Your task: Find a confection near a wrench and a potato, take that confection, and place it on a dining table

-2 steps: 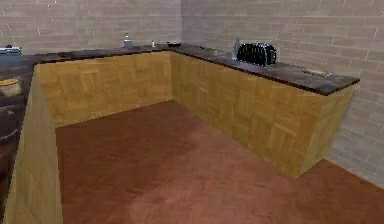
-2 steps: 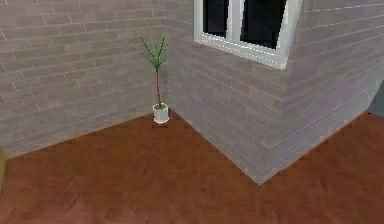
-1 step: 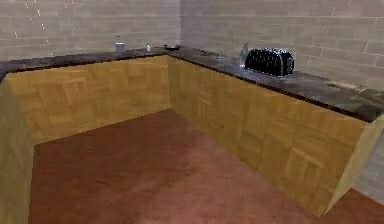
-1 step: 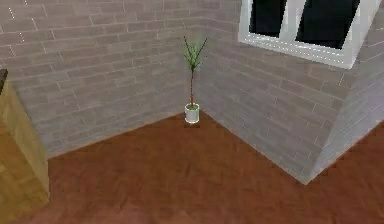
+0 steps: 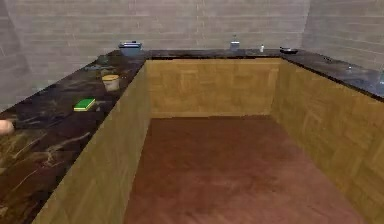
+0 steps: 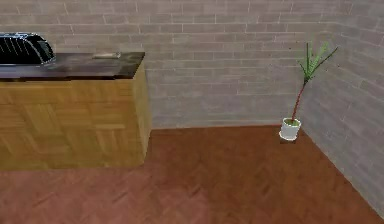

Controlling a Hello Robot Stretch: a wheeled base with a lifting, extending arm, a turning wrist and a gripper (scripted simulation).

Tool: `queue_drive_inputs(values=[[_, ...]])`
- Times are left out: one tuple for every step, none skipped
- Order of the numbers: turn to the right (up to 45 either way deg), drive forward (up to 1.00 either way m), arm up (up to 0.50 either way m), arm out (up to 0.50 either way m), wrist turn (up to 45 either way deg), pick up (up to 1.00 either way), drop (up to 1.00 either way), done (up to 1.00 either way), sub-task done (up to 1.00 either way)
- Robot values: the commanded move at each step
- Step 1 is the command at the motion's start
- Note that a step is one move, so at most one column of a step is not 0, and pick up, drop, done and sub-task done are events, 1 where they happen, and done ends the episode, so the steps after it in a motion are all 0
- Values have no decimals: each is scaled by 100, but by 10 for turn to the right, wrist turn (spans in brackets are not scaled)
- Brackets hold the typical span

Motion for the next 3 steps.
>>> queue_drive_inputs(values=[[0,100,0,0,0,0,0,0,0],[-120,0,0,0,0,0,0,0,0],[0,20,0,0,0,0,0,0,0]])
